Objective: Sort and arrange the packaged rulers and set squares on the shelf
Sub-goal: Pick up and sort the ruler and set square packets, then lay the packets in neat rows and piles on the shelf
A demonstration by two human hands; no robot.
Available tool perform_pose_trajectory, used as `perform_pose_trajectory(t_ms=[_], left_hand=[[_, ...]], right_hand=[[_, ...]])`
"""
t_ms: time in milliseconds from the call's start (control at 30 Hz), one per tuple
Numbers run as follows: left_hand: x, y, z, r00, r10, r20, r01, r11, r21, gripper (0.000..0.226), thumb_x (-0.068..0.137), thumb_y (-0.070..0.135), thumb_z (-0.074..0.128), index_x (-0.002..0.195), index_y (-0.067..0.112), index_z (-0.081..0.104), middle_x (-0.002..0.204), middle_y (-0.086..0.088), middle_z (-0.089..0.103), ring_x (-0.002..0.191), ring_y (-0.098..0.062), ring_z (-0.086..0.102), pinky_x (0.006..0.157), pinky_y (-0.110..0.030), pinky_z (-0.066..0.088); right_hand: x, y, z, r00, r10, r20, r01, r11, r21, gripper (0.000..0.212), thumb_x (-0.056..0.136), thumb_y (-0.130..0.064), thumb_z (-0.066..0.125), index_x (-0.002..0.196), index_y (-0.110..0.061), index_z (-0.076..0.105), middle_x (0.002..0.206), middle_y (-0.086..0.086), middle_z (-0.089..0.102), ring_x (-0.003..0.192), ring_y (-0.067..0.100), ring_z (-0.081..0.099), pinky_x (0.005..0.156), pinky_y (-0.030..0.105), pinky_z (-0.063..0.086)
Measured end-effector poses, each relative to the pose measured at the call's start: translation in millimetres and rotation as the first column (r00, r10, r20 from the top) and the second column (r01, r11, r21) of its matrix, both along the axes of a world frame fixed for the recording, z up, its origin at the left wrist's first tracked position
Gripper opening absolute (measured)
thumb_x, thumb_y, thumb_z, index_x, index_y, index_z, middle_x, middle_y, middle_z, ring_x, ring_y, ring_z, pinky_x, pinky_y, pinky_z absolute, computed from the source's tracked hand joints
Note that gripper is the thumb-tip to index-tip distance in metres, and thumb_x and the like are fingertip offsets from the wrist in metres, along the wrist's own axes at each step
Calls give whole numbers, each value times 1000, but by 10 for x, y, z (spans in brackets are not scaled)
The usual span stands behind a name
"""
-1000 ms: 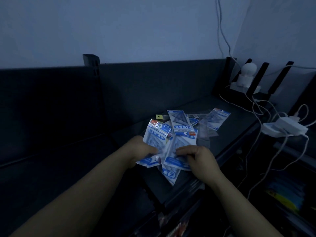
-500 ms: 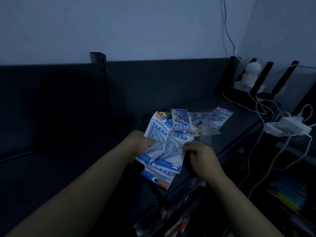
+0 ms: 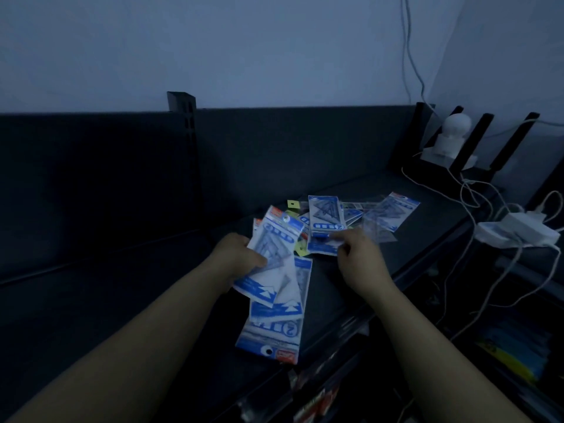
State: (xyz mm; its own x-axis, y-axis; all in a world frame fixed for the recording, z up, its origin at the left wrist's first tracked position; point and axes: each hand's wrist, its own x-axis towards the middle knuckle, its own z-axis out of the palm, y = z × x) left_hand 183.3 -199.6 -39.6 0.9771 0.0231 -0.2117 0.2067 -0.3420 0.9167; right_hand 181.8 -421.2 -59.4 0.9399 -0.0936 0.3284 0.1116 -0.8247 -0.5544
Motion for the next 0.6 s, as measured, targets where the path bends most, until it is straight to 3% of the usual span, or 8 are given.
perform_pose_trajectory(t_ms=[100, 167, 267, 367, 433, 500, 600], left_hand=[[90, 122, -4, 997, 73, 0, -73, 997, -24, 18, 78, -3, 69, 95, -1, 62, 90, -19, 65, 69, -26, 60, 58, -26, 45], [134, 167, -3, 997, 78, -21, -78, 997, 1, 17, 78, 0, 71, 92, -2, 63, 91, -19, 65, 70, -26, 60, 60, -28, 46], [178, 200, -36, 997, 56, -44, -54, 997, 54, 14, 78, 4, 73, 87, 2, 63, 87, -17, 65, 68, -23, 59, 61, -29, 47], [205, 242, -64, 998, 30, -61, -24, 996, 89, 15, 78, 7, 74, 87, 6, 62, 86, -12, 64, 73, -22, 60, 63, -29, 49], [207, 264, -66, 998, 9, -70, -2, 995, 97, 14, 79, 6, 73, 81, 8, 59, 80, -8, 62, 70, -19, 59, 61, -26, 47], [191, 264, -64, 998, 0, -69, 7, 996, 94, 13, 80, 4, 72, 79, 8, 60, 77, -7, 61, 68, -19, 58, 61, -27, 46], [155, 263, -77, 996, 0, -84, 7, 997, 81, 15, 80, 3, 71, 77, 9, 58, 78, -8, 61, 71, -20, 58, 66, -30, 48]], right_hand=[[276, -62, -1, 998, -39, -41, 33, 988, -150, 43, 92, -3, 46, 134, -9, 51, 138, 10, 44, 121, 25, 48, 95, 28, 40], [433, -87, -14, 994, -78, -72, 57, 963, -264, 35, 92, -7, 49, 126, -9, 58, 133, 10, 49, 121, 24, 48, 101, 33, 38], [521, -95, -5, 990, -131, -53, 109, 945, -308, 22, 92, -13, 50, 99, -11, 71, 107, 8, 65, 98, 23, 60, 85, 36, 48], [454, -88, 18, 996, -92, -11, 87, 964, -250, 22, 94, -16, 48, 93, -6, 69, 100, 10, 65, 86, 24, 60, 77, 39, 51], [398, -91, 22, 997, -32, 65, 52, 943, -329, 20, 91, -13, 51, 105, -8, 65, 115, 9, 61, 104, 26, 55, 91, 38, 44], [396, -100, 25, 1000, -9, 6, 11, 897, -443, 42, 89, -10, 53, 131, -14, 51, 139, 6, 49, 125, 26, 43, 105, 39, 33], [490, -125, -6, 995, -80, -66, 38, 875, -483, 49, 88, -6, 48, 136, -16, 46, 136, 8, 52, 121, 26, 49, 99, 39, 37]])
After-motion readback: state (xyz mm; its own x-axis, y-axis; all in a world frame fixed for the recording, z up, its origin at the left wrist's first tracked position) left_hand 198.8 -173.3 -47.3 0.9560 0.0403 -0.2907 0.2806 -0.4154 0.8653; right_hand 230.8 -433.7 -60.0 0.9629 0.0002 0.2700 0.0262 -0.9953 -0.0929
